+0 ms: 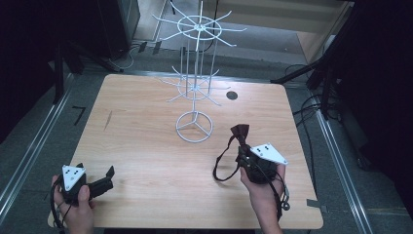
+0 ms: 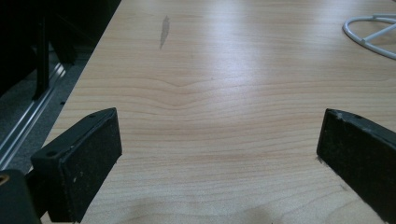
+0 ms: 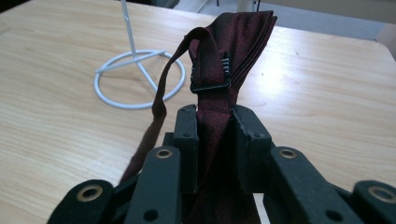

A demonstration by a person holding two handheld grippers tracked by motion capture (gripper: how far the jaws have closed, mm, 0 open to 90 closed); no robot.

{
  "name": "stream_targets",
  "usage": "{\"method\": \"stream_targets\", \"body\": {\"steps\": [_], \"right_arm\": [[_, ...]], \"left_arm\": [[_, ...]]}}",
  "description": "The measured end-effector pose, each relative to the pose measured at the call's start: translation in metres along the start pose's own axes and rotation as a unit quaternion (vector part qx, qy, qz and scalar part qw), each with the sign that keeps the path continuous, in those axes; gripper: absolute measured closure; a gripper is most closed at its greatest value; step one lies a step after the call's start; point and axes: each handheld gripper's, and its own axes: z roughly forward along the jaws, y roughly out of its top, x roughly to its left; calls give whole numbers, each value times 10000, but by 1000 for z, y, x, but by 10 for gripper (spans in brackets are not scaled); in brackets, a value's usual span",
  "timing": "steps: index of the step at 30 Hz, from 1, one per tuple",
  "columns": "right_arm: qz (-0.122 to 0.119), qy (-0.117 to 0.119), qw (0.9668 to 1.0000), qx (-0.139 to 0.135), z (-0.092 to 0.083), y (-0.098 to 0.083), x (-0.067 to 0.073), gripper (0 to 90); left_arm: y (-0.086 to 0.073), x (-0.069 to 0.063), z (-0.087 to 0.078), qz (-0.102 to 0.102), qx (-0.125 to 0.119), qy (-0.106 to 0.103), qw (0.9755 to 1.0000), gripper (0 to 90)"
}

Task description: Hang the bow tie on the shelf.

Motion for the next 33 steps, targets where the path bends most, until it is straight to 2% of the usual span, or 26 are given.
{"method": "stream_targets", "body": {"steps": [8,17,33], "right_arm": [[-19,60,9999,-116,0,13,5,741],[-64,131,9995,-291,-1,28,7,741],[50,158,9988,-465,1,47,7,740]], "left_arm": [[0,0,0,-13,9,5,10000,4],[0,-1,0,-9,-26,117,9999,4],[0,-1,1,2,45,125,9999,4]]}}
